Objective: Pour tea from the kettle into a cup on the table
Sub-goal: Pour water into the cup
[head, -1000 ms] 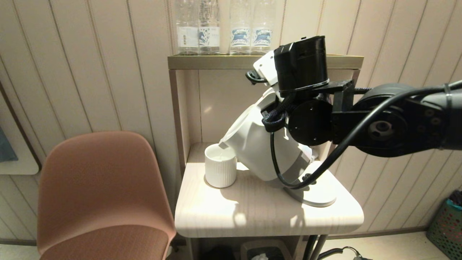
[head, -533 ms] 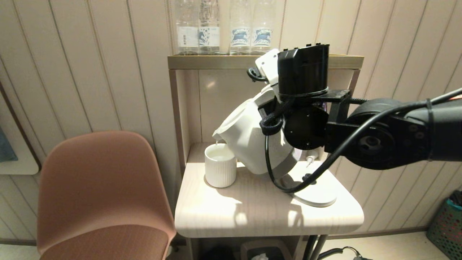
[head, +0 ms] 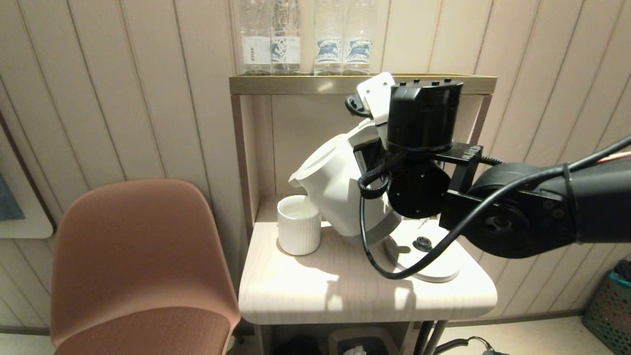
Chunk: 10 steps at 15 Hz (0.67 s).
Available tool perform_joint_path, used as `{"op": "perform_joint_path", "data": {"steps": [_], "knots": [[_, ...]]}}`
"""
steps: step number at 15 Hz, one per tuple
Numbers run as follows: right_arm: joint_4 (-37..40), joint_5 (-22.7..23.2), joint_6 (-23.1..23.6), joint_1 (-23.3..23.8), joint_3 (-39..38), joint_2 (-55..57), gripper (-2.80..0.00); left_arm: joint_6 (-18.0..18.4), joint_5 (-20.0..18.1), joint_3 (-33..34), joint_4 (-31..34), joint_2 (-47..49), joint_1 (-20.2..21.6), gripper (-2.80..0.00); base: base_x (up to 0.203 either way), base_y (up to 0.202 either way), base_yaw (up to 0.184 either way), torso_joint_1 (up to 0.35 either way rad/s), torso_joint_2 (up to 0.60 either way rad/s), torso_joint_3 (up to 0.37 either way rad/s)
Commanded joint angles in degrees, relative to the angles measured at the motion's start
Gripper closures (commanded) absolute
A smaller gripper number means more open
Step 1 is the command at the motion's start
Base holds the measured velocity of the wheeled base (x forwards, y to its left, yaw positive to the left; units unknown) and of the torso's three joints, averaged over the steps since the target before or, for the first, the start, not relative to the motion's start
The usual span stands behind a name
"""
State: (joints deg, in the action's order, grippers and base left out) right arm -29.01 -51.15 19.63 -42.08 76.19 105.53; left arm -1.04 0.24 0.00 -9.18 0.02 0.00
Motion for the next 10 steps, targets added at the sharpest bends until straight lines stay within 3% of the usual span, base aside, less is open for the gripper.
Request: {"op": "perform_joint_path", "data": {"steps": [1, 10], "knots": [[-1.38, -0.26, -0.02, -0.02, -0.82, -0.07, 0.0, -0.02, 0.02, 0.0, -0.12, -0.02, 0.0, 0.0, 0.0, 0.0, 0.0, 0.0, 0.0, 0.0], [-6.53, -0.42, -0.47, 0.04, -3.93, -1.44, 0.0, -0.02, 0.02, 0.0, -0.14, -0.02, 0.0, 0.0, 0.0, 0.0, 0.0, 0.0, 0.0, 0.0]]}}
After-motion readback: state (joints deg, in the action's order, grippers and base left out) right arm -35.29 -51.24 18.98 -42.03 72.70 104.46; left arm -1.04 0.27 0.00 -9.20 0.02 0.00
